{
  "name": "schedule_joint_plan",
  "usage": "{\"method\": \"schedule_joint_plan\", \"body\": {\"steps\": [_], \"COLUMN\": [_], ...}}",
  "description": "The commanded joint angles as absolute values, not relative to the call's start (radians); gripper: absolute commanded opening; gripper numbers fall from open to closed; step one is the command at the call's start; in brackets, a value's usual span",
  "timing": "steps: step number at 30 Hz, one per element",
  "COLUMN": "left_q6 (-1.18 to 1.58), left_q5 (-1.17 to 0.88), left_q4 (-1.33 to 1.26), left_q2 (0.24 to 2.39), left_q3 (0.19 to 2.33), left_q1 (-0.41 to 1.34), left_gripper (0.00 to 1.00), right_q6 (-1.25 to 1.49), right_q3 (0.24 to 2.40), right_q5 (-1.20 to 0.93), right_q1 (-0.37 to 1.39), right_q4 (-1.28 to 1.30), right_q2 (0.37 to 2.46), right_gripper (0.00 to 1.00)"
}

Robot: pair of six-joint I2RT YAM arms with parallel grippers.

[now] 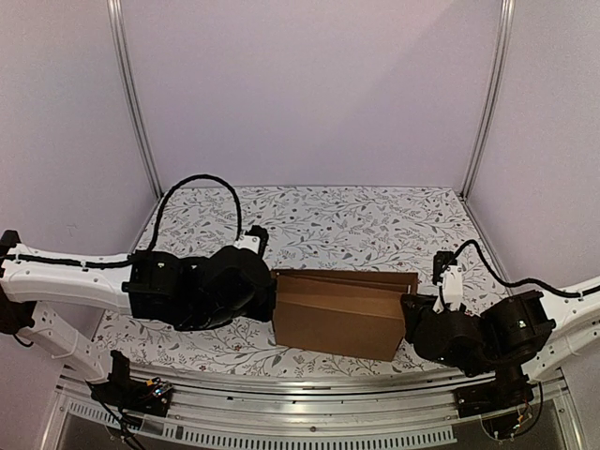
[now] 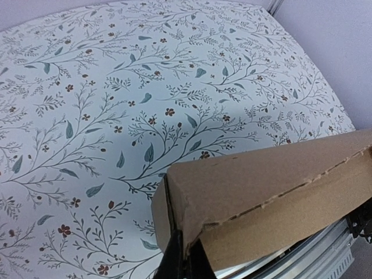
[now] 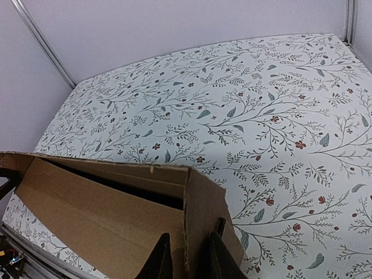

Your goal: Fold the paper box

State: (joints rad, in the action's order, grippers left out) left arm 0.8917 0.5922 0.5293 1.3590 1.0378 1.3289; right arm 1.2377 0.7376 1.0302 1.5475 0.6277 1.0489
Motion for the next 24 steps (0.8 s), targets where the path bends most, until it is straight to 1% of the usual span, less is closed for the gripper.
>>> {"method": "schedule_joint_plan", "body": {"steps": [1, 3, 8, 10, 13, 15, 17, 22, 24], "left_q6": [0.908, 0.91, 0.911, 0.909, 0.903, 0.9, 0.899, 0.897, 0.897], "left_q5": [0.488, 0.489, 0.492, 0.494, 0.494, 0.493, 0.492, 0.494, 0.494], "left_q4": [0.623, 0.621, 0.621, 0.62, 0.617, 0.616, 0.616, 0.615, 0.615], "left_q2": [1.406, 1.408, 1.414, 1.419, 1.425, 1.429, 1.428, 1.424, 1.421], "left_q3": [0.991, 0.991, 0.991, 0.994, 0.998, 1.001, 1.0, 0.996, 0.994], "left_q1": [1.362, 1.363, 1.364, 1.364, 1.364, 1.364, 1.364, 1.364, 1.363], "left_gripper": [0.0, 0.0, 0.0, 0.0, 0.0, 0.0, 0.0, 0.0, 0.0], "right_q6": [1.246, 1.235, 1.183, 1.165, 1.165, 1.167, 1.173, 1.195, 1.205], "right_q3": [0.722, 0.735, 0.774, 0.789, 0.811, 0.822, 0.832, 0.855, 0.868], "right_q5": [0.918, 0.922, 0.918, 0.911, 0.91, 0.91, 0.912, 0.924, 0.929], "right_q1": [1.569, 1.571, 1.571, 1.57, 1.571, 1.57, 1.571, 1.57, 1.571], "right_q4": [0.728, 0.728, 0.728, 0.735, 0.769, 0.788, 0.805, 0.854, 0.878], "right_q2": [1.036, 1.022, 0.958, 0.932, 0.898, 0.889, 0.889, 0.923, 0.942], "right_gripper": [0.26, 0.32, 0.42, 0.44, 0.46, 0.45, 0.43, 0.27, 0.25]}}
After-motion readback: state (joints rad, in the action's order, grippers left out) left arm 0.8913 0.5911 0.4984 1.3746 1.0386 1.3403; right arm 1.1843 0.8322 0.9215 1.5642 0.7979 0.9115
